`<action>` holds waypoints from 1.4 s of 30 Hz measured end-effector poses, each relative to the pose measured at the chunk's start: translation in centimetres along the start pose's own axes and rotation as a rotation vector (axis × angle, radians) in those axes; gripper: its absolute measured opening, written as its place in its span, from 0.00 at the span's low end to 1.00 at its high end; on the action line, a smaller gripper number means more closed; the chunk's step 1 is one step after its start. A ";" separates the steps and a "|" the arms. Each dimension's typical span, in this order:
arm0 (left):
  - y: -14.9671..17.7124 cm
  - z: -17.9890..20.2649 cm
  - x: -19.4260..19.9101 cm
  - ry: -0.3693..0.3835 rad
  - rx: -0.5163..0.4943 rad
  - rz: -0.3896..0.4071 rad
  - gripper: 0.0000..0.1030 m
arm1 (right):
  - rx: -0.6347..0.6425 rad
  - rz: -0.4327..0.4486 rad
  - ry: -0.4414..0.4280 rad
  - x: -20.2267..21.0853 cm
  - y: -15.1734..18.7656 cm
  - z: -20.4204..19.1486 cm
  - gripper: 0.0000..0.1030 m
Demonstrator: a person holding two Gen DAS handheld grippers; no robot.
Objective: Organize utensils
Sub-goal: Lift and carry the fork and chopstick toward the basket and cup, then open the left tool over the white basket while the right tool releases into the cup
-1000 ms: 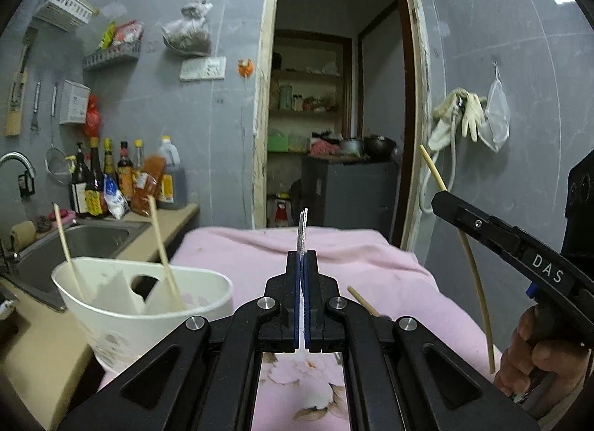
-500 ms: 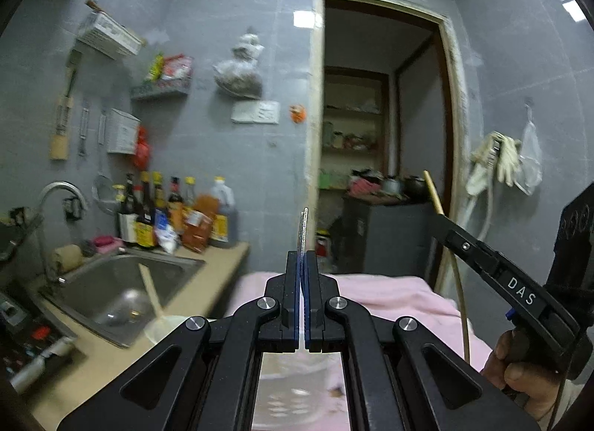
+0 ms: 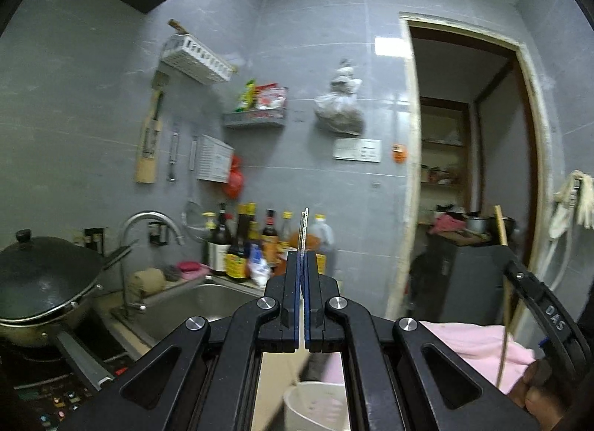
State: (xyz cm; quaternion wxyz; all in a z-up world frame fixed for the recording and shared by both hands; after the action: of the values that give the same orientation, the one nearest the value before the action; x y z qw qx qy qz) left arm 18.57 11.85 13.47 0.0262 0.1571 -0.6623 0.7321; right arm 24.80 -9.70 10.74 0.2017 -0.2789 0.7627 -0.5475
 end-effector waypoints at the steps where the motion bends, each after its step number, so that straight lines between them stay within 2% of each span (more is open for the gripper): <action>1: 0.2 -0.2 -0.4 -0.024 0.001 -0.001 0.00 | 0.005 0.005 0.011 -0.3 0.2 -0.1 0.03; 5: 1.4 -0.2 -2.1 -0.101 -0.007 -0.021 0.00 | 0.039 0.031 0.074 -1.3 1.0 -0.5 0.03; 11: 3.0 -0.3 -3.6 -0.148 0.026 -0.039 0.00 | 0.056 0.050 0.121 -1.9 1.9 -0.2 0.03; 16: 3.9 -0.2 -4.1 -0.172 0.028 -0.026 0.00 | 0.071 0.064 0.142 -2.1 2.3 -0.1 0.03; 25: 5.9 -0.2 -5.8 -0.165 0.033 -0.066 0.00 | 0.124 -0.011 0.189 -3.7 3.9 -0.2 0.03; 28: 6.6 0.0 -6.1 -0.142 0.026 -0.094 0.00 | 0.148 -0.070 0.197 -4.0 4.8 -0.2 0.03; 35: 8.1 0.6 -6.0 -0.028 0.018 -0.186 0.01 | 0.185 -0.190 0.210 -3.2 6.4 -0.1 0.04; 42: 7.9 0.3 -5.2 0.087 0.076 -0.233 0.04 | 0.188 -0.270 0.208 -2.3 7.3 -0.2 0.08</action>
State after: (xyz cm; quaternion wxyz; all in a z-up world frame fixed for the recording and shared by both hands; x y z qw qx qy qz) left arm 21.67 11.49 4.52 0.1340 0.2018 -0.6095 0.7549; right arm 24.96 -6.26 3.94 0.0719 -0.3005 0.6805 -0.6644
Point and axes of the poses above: each gripper's, at about its wrist camera, not at the fingertips, and x roughly against the way its jaws point, z to its right, y to its underside, the point moved 4 cm from there along -x, roughly the way its jaws point, and after that the axes turned 14 degrees about -z, right-handed, at the moved point
